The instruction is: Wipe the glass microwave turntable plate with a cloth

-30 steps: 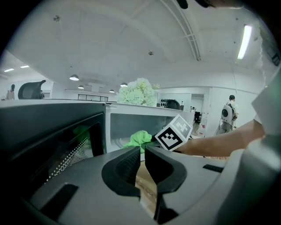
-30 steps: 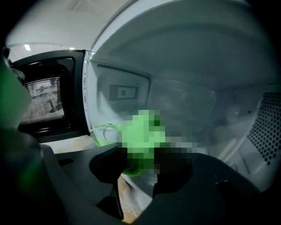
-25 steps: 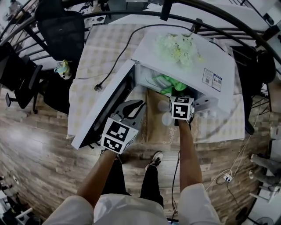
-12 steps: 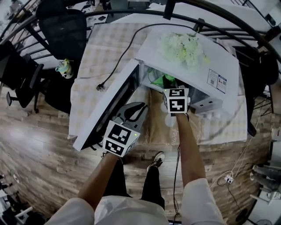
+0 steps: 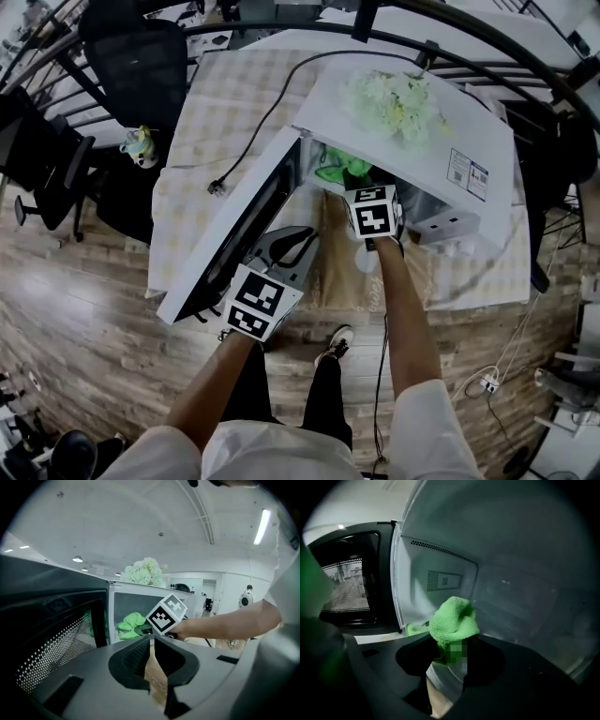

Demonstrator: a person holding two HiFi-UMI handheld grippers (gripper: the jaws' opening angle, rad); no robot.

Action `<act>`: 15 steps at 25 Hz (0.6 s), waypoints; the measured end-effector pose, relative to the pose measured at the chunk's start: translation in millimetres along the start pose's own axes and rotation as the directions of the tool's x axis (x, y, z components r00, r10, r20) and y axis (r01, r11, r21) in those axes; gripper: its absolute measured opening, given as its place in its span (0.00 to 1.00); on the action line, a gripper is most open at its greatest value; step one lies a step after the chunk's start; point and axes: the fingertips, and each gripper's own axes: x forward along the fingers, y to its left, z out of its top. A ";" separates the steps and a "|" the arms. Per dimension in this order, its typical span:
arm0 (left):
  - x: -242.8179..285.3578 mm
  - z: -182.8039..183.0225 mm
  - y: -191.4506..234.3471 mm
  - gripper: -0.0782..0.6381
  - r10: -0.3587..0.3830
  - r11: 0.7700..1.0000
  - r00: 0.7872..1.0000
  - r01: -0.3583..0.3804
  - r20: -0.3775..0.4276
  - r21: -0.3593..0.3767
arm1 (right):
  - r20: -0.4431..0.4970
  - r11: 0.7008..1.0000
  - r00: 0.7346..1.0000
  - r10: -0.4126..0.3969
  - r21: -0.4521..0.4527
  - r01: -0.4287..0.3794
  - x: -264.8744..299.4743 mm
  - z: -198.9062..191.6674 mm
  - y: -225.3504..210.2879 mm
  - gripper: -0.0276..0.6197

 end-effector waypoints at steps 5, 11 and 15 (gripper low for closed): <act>2.2 2.2 -2.9 0.17 -0.001 1.000 1.000 0.001 0.000 -0.018 | -0.017 1.000 1.000 0.002 0.010 -0.002 -27.3 -21.6 -4.6 0.32; 5.5 5.9 -10.5 0.17 -0.018 1.000 1.000 0.018 0.006 -0.019 | -0.078 0.999 0.996 0.047 -0.009 -0.048 -58.9 -45.9 -3.1 0.32; 6.3 8.6 -8.5 0.17 -0.017 1.000 1.000 0.018 0.013 -0.017 | -0.054 1.000 0.999 -0.002 0.024 0.004 -72.9 -46.9 -10.9 0.32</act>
